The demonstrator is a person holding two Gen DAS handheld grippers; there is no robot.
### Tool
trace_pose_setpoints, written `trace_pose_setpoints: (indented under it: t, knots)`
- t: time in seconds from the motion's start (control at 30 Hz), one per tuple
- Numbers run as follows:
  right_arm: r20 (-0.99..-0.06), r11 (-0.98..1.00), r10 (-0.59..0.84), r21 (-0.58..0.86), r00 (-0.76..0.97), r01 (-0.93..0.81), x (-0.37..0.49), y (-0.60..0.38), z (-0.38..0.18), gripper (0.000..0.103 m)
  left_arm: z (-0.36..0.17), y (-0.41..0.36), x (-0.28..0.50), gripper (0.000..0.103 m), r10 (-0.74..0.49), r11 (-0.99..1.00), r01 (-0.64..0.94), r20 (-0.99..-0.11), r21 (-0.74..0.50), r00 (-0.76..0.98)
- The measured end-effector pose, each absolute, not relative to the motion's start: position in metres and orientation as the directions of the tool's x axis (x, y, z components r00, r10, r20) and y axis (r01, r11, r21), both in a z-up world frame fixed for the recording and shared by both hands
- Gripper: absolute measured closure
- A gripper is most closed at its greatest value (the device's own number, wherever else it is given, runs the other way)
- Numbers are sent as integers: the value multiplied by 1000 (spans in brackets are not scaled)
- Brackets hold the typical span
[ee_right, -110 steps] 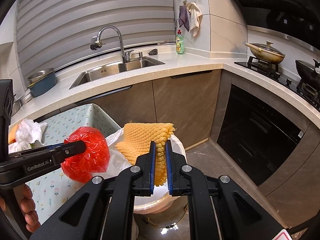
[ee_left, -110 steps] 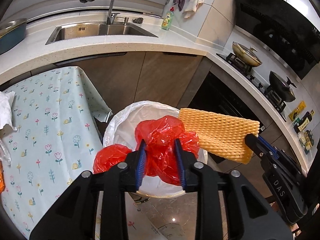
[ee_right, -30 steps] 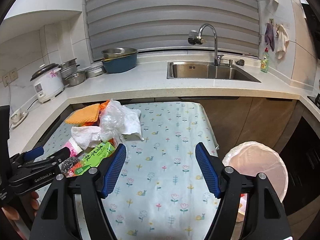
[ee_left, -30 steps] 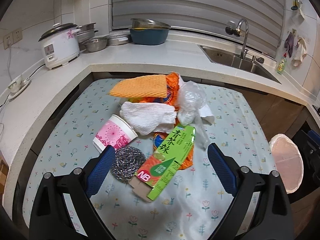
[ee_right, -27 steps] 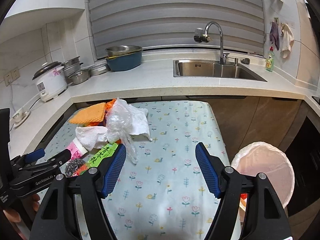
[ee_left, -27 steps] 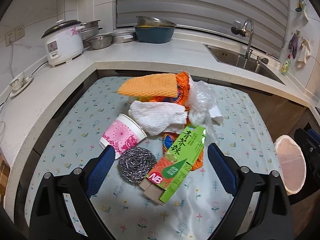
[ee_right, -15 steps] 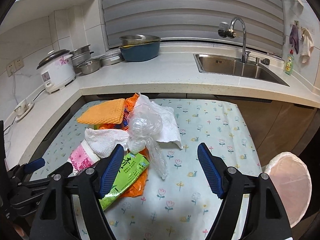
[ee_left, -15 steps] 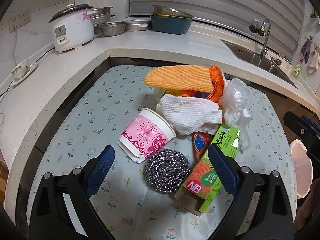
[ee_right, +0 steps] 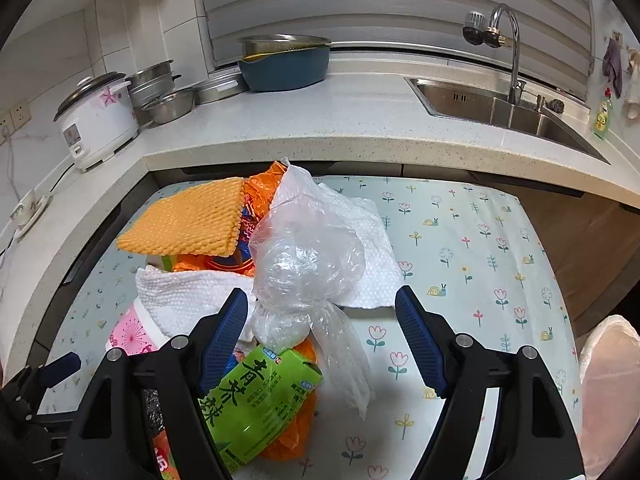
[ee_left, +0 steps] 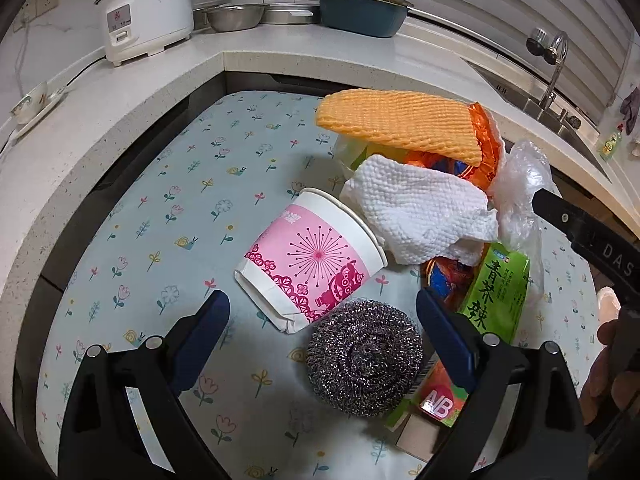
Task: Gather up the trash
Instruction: 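Grasp the clear plastic bag with the right tool while the left tool grasps the steel wool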
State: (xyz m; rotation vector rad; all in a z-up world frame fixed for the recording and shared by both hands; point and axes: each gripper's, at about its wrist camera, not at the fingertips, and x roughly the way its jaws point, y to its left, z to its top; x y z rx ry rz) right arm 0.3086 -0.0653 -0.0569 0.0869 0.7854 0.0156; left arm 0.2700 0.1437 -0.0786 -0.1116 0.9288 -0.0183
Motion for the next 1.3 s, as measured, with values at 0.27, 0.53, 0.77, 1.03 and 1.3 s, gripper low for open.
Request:
trace_pose_setpoints:
  t: [0.27, 0.53, 0.77, 1.03, 1.3]
  knots:
    - [-721, 995, 71, 104, 689, 7, 329, -60, -71, 30, -87, 147, 280, 13, -76, 991, -43, -811, -123, 581]
    - [-726, 993, 93, 119, 682, -9, 320, -60, -71, 71, -96, 148, 276, 13, -102, 988, -43, -830, -150, 548]
    - [-705, 995, 68, 104, 706, 8, 290, -72, -56, 73, -108, 142, 269, 13, -109, 988, -40, -850, -151, 515]
    - [-705, 992, 57, 117, 707, 36, 267, -88, -50, 73, -117, 130, 266, 22, -155, 983, -10, -855, -184, 494]
    - [-713, 992, 52, 120, 699, 49, 251, -98, -50, 73, -108, 118, 263, 51, -195, 978, 40, -842, -202, 503]
